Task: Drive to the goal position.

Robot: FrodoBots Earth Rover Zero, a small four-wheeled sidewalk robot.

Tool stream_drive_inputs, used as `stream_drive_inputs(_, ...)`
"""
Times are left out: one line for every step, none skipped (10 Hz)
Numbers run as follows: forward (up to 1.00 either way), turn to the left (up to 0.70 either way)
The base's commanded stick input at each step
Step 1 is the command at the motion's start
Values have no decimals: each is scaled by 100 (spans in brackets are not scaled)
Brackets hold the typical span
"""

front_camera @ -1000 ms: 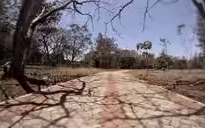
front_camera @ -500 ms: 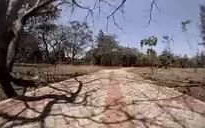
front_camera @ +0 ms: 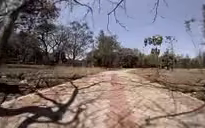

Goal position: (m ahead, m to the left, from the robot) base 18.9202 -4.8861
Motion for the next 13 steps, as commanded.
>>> stream_drive_inputs(100, 0)
stream_drive_inputs(100, 0)
stream_drive_inputs(100, 0)
stream_drive_inputs(100, 0)
stream_drive_inputs(100, 0)
stream_drive_inputs(100, 0)
stream_drive_inputs(100, 0)
stream_drive_inputs(100, 0)
stream_drive_inputs(100, -14)
stream_drive_inputs(100, -29)
stream_drive_inputs(100, -33)
stream_drive_inputs(100, -33)
stream_drive_inputs(100, -33)
